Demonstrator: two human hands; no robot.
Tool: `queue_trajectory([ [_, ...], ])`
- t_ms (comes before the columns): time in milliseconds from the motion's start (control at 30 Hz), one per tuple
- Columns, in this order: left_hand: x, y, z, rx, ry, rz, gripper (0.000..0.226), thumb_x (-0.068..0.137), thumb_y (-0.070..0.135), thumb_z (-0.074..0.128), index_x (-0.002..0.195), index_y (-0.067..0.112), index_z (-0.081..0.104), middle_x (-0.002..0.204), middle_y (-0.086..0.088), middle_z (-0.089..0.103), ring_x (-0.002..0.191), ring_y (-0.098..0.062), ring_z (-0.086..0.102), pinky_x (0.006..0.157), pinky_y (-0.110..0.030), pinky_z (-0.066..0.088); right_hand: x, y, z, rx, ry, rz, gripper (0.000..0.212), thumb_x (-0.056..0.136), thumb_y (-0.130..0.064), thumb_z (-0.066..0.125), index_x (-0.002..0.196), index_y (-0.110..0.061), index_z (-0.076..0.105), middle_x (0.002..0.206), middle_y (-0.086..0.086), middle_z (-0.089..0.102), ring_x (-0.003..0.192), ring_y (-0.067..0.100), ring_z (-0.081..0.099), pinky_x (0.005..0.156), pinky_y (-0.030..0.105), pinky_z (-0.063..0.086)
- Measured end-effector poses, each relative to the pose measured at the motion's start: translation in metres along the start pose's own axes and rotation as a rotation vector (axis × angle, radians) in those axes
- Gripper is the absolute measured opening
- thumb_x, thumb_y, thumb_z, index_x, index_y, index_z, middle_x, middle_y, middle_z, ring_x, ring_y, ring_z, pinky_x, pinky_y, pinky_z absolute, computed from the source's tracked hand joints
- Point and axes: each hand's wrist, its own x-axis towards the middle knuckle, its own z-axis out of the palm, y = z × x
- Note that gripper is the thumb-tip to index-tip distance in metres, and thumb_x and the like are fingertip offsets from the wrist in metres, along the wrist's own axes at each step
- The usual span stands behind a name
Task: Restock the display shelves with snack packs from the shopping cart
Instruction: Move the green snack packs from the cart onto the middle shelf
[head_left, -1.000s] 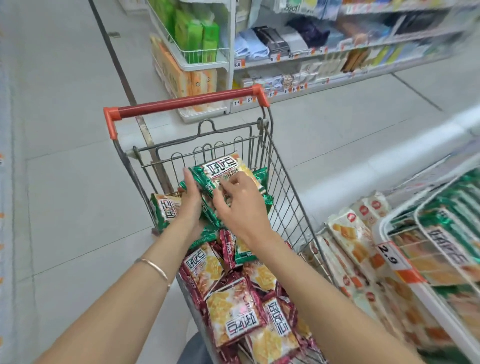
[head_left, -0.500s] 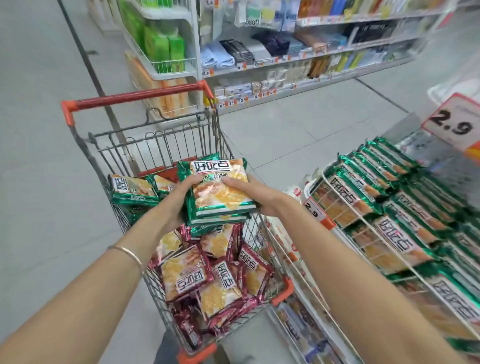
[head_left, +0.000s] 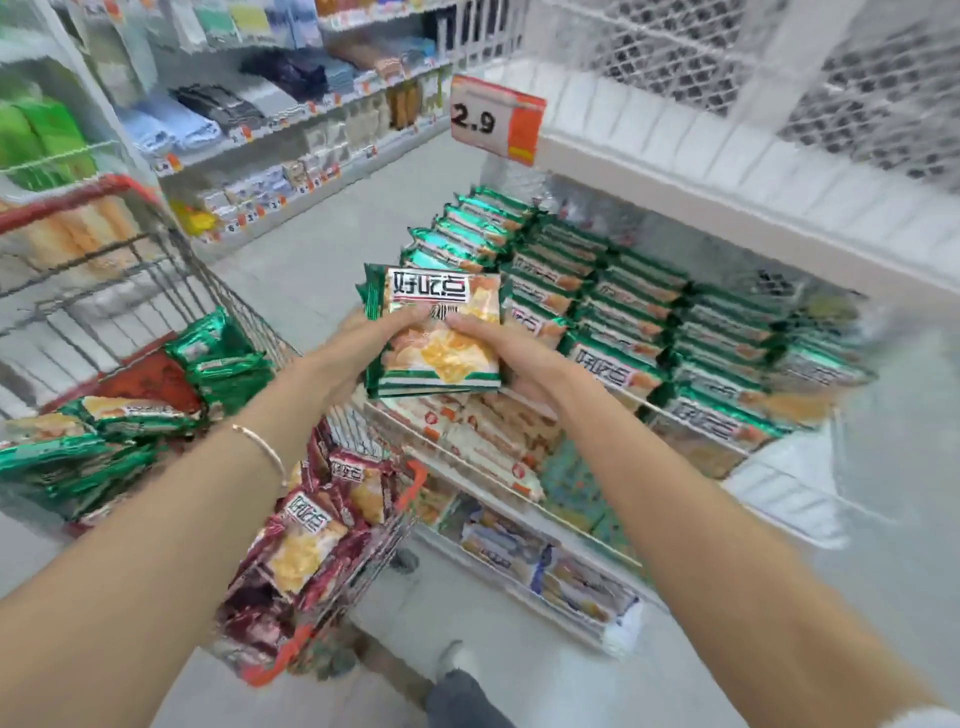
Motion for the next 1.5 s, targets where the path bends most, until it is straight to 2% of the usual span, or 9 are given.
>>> queue_trajectory([
  [233,0.001,0.028,0.171,0.220,-0.188,0.069,0.124,0.058,0.072,0.079,0.155,0.019,0.025,0.149,-0.004,0.045,0.135,-0.024,0.045,0.116,-0.049,0.033,-0.121,0.042,-0.126,0.168,0.381,-0.104,0.080,0.060,-0.057,0.086,0.128,-0.024,0.062,0.124,0.001,0.071,0.116,0.022,0.066,0.106,0.047,0.049],
  [467,0.017,0.039,0.352,0.377,-0.385,0.182,0.126,0.042,0.076,0.085,0.144,0.015,0.043,0.134,-0.002,0.061,0.116,-0.020,0.062,0.105,-0.039,0.047,-0.220,0.091,-0.256,0.367,0.643,-0.229,0.036,0.084,-0.019,0.077,0.117,-0.015,0.062,0.099,0.000,0.077,0.090,0.019,0.074,0.075,0.032,0.061],
  [667,0.050,0.036,0.460,0.531,-0.442,0.287,0.086,0.072,0.047,0.085,0.141,0.016,0.045,0.125,0.004,0.057,0.108,-0.012,0.051,0.097,-0.023,0.038,-0.240,0.120,-0.361,0.272,0.786,-0.265,0.057,0.074,-0.003,0.084,0.118,-0.018,0.052,0.107,0.003,0.073,0.092,0.020,0.075,0.079,0.035,0.061],
  [800,0.085,0.011,0.479,0.864,-0.390,0.320,0.124,0.051,0.064,0.089,0.150,0.021,0.028,0.152,-0.005,0.042,0.138,-0.029,0.042,0.115,-0.045,0.036,-0.204,0.152,-0.397,-0.001,0.671,-0.055,0.086,0.052,-0.018,0.098,0.126,0.000,0.059,0.109,0.009,0.075,0.096,0.023,0.074,0.079,0.038,0.062],
  [867,0.095,-0.001,0.480,1.049,-0.335,0.380,0.116,0.051,0.064,0.089,0.143,0.019,0.034,0.145,-0.007,0.050,0.130,-0.031,0.051,0.110,-0.047,0.041,-0.177,0.174,-0.409,0.004,0.667,0.064,0.139,0.034,-0.040,0.104,0.149,-0.004,0.035,0.121,0.008,0.070,0.104,0.023,0.071,0.089,0.046,0.059],
  [967,0.106,-0.012,0.483,1.313,-0.269,0.570,0.126,0.060,0.061,0.086,0.155,0.018,0.016,0.158,-0.015,0.031,0.144,-0.033,0.032,0.119,-0.051,0.024,-0.167,0.171,-0.396,0.044,0.822,-0.002,0.142,0.065,-0.008,0.092,0.156,-0.014,-0.018,0.151,0.010,0.042,0.131,0.026,0.052,0.108,0.047,0.046],
  [1067,0.114,-0.016,0.479,1.585,-0.274,0.699,0.139,0.057,0.082,0.072,0.157,0.034,-0.012,0.167,-0.010,-0.009,0.153,-0.031,-0.007,0.121,-0.059,-0.002,-0.176,0.176,-0.394,-0.569,1.007,-0.197,0.119,0.074,-0.013,0.078,0.160,-0.020,-0.003,0.165,0.011,0.008,0.152,0.026,0.010,0.124,0.042,0.017],
  [1200,0.127,-0.025,0.474,1.787,-0.419,0.648,0.135,0.062,0.084,0.067,0.152,0.041,-0.023,0.164,-0.003,-0.025,0.152,-0.030,-0.017,0.114,-0.073,-0.001,-0.164,0.193,-0.393,-1.393,0.615,-0.016,0.113,0.085,-0.034,0.073,0.157,-0.034,-0.015,0.166,0.017,-0.009,0.152,0.040,-0.009,0.123,0.057,0.002],
  [1500,0.129,-0.032,0.476,1.785,-0.278,0.677,0.131,0.066,0.078,0.071,0.153,0.041,-0.021,0.167,-0.003,-0.014,0.154,-0.027,-0.011,0.114,-0.072,0.009,-0.147,0.202,-0.397,-1.504,0.713,-0.003,0.119,0.081,-0.035,0.080,0.156,-0.033,-0.012,0.166,0.019,-0.007,0.152,0.042,-0.010,0.120,0.055,-0.005],
])
